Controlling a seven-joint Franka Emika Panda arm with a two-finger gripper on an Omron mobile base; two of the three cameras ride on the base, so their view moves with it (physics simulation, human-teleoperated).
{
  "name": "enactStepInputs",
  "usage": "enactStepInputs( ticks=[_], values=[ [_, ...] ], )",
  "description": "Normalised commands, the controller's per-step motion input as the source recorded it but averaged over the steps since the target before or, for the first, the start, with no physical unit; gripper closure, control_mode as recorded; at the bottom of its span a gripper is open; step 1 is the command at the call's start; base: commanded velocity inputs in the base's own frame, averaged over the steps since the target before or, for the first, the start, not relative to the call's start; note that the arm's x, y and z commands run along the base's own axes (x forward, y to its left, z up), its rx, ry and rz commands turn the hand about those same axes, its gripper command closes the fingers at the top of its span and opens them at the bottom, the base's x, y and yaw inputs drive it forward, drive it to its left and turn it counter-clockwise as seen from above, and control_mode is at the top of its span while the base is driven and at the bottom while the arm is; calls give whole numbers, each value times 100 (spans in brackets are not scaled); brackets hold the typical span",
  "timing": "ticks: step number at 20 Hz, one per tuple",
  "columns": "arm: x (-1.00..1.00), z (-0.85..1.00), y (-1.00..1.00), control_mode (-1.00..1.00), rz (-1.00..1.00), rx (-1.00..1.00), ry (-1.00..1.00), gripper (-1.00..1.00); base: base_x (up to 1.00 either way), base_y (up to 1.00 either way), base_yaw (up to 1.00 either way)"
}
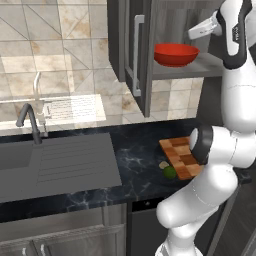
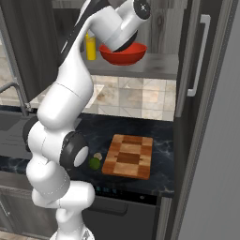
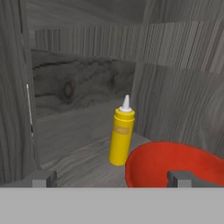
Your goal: Open the cabinet. Place the bowl and condiment on the counter. Then place the lime and garlic on the cutting board.
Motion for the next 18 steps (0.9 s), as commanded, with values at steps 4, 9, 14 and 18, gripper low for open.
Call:
enactStepInputs(
  ticks=[4, 9, 14, 18],
  values=[
    [28, 0, 0, -100, 0, 0, 0, -100, 0, 0, 0],
    [14, 0, 0, -100, 1, 0, -1, -100, 0, 0, 0],
    [0, -1, 0, -100, 2, 0, 0, -100, 0, 0, 0],
    [0, -14, 1, -100, 3, 0, 0, -100, 0, 0, 0]
  ],
)
